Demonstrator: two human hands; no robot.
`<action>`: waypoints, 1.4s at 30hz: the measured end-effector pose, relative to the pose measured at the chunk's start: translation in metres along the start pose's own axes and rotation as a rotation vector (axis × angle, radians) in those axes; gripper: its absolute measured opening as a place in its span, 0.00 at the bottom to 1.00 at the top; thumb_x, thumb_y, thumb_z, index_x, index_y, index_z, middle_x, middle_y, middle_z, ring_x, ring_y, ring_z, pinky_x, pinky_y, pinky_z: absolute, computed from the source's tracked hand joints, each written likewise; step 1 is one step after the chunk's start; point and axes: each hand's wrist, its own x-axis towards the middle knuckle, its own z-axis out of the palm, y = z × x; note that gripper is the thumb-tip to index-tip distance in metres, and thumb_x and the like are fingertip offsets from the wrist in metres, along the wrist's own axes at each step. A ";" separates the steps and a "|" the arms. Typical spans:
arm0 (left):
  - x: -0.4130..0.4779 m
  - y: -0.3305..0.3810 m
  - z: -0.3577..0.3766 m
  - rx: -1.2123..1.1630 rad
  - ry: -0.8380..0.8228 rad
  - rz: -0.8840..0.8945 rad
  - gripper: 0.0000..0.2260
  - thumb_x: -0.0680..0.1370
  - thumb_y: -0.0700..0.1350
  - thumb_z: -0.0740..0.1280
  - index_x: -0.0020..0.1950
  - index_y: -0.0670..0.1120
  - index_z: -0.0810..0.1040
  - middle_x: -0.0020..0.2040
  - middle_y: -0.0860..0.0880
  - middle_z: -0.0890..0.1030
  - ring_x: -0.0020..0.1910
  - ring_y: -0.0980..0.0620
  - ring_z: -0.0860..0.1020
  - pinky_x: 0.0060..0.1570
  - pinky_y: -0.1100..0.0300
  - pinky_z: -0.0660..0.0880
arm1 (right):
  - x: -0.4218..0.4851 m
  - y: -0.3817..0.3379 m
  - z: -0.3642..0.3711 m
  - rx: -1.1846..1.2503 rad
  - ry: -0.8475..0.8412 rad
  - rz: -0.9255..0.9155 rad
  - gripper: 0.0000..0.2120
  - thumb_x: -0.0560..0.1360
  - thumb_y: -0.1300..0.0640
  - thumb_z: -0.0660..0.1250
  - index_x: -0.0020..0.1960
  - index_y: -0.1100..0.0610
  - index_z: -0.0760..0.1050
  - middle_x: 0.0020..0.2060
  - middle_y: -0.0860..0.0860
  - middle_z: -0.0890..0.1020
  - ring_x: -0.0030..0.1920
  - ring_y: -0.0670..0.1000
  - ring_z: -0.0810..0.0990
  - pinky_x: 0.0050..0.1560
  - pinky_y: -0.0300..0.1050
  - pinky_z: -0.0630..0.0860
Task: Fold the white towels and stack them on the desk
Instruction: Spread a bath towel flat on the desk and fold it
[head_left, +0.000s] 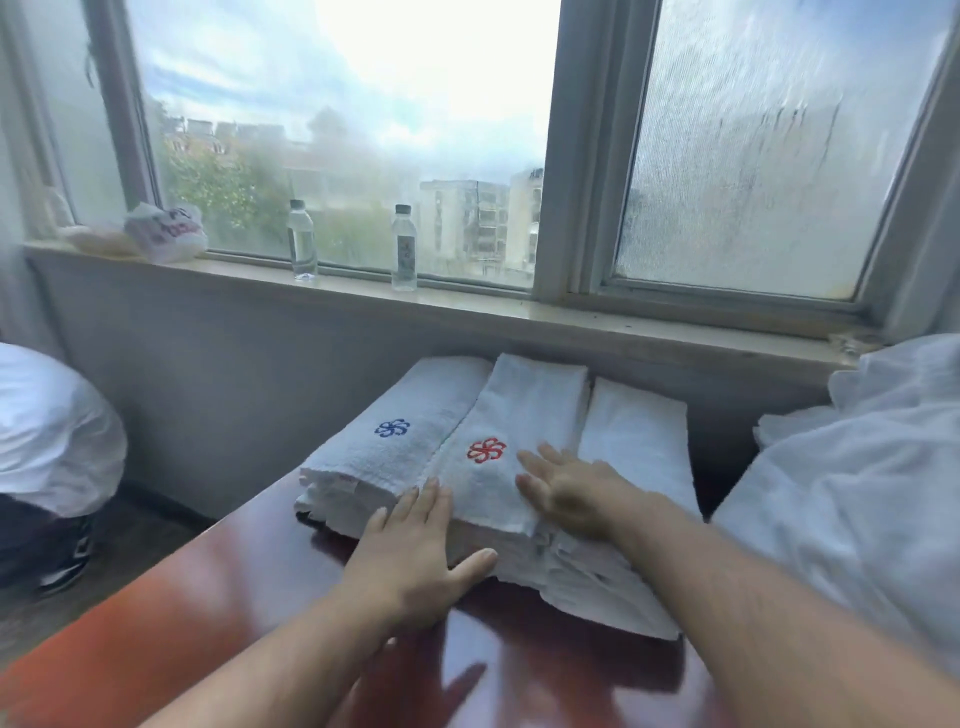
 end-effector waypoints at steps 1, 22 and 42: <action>-0.010 0.000 -0.004 -0.003 0.004 -0.009 0.43 0.77 0.73 0.49 0.83 0.49 0.44 0.83 0.51 0.43 0.81 0.53 0.41 0.78 0.49 0.43 | -0.015 0.000 -0.002 -0.004 0.003 -0.022 0.29 0.84 0.38 0.44 0.82 0.46 0.49 0.83 0.48 0.48 0.82 0.50 0.47 0.78 0.57 0.50; -0.072 0.254 0.064 -0.472 0.134 0.470 0.20 0.81 0.57 0.62 0.73 0.55 0.71 0.66 0.56 0.74 0.68 0.54 0.67 0.70 0.53 0.65 | -0.299 0.147 0.103 0.743 0.943 0.527 0.06 0.77 0.59 0.66 0.48 0.51 0.80 0.46 0.45 0.81 0.46 0.47 0.79 0.45 0.30 0.69; -0.013 0.313 0.105 -1.476 0.007 0.285 0.20 0.66 0.34 0.60 0.45 0.59 0.76 0.40 0.53 0.80 0.39 0.53 0.77 0.39 0.57 0.73 | -0.267 0.209 0.093 1.073 1.095 0.405 0.18 0.75 0.38 0.63 0.48 0.50 0.82 0.41 0.50 0.86 0.42 0.49 0.85 0.42 0.41 0.78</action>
